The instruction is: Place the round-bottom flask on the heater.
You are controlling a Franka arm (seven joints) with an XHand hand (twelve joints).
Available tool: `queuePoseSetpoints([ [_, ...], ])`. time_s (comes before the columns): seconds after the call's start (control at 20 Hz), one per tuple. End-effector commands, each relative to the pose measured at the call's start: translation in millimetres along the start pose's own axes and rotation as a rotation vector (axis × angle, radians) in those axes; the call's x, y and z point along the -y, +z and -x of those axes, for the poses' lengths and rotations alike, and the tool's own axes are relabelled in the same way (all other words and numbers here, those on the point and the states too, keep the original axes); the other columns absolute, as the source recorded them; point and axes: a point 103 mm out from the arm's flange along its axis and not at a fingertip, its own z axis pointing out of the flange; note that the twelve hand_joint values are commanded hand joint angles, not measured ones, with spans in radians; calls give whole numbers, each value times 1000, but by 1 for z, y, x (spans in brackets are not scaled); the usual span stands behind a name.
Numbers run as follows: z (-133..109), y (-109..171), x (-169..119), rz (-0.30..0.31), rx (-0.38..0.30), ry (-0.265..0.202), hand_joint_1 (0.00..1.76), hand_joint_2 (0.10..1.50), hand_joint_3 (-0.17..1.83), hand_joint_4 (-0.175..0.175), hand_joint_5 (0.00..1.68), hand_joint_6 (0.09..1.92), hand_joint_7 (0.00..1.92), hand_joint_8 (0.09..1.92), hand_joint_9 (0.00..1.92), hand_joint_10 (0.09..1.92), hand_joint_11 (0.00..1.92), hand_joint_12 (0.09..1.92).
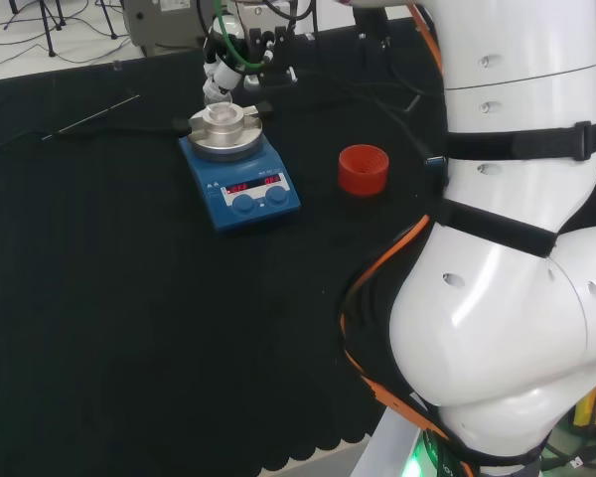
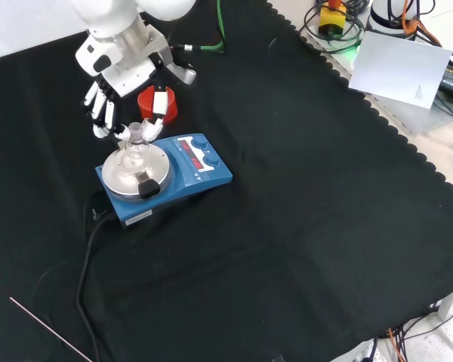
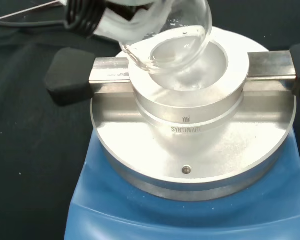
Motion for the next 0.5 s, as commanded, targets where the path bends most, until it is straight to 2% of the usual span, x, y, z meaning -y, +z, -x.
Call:
queuePoseSetpoints([
  [0.05,3,7,-5,-18,11,8,1066,728,695,175,1086,1014,553,589,734,512,413,1246],
  [0.5,8,11,-7,-29,10,12,1066,725,700,175,1088,1013,552,589,730,512,409,1248],
])
